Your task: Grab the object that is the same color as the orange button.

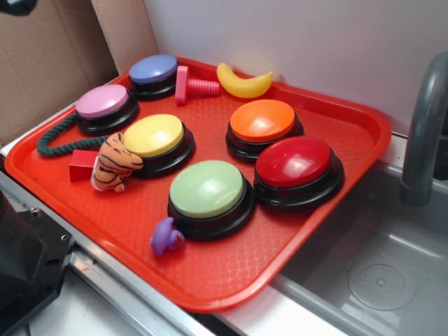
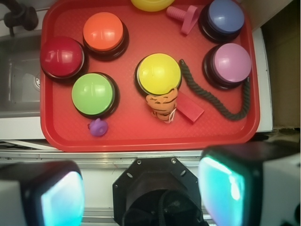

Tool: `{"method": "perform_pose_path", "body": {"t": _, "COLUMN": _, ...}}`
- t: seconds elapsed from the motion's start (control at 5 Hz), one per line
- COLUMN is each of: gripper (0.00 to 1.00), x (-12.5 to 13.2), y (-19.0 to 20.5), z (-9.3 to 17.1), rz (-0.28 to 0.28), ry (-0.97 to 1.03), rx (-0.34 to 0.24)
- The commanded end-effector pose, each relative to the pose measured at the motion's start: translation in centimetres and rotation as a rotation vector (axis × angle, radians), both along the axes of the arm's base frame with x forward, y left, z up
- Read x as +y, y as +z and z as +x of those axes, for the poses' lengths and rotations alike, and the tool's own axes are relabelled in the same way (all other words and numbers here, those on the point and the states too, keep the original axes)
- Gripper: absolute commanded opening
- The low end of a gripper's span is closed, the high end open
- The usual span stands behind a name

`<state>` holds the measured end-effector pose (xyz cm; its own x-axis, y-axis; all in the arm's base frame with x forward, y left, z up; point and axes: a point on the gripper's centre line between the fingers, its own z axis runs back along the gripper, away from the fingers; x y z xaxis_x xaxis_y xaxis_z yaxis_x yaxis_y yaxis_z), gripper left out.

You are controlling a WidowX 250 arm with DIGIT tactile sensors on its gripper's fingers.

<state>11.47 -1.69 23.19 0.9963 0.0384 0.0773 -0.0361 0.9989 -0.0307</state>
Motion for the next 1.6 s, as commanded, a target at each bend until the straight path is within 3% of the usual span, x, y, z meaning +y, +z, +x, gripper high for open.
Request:
{"method": "perform_pose_path", "body": {"t": 0.0, "gripper": 1.0, "x": 1.7, "y": -4.3, "z": 1.5, "rz": 0.017, "ry": 0.112, "rx": -0.057}}
{"method": "perform_pose_path", "body": {"t": 0.2, "gripper": 1.0, "x": 3.1, "y": -7.7, "z": 2.8, "rz": 0.068, "ry": 0.154, "rx": -0.049}}
{"method": "perform_pose_path", "body": {"t": 0.6, "gripper": 1.0, "x": 4.0, "y": -13.6, "z": 4.9, "rz": 0.101, "ry": 0.179, "rx": -0.051}}
{"method": "perform_pose_path", "body": {"t": 1.0, "gripper": 1.0, "x": 5.1, "y": -16.8, "z": 5.0, "rz": 0.128, "ry": 0.221, "rx": -0.021}}
{"method": "perform_pose_path", "body": {"t": 1.4, "gripper": 1.0, "x": 5.4, "y": -18.7, "z": 5.7, "rz": 0.078, "ry": 0.202, "rx": -0.013}}
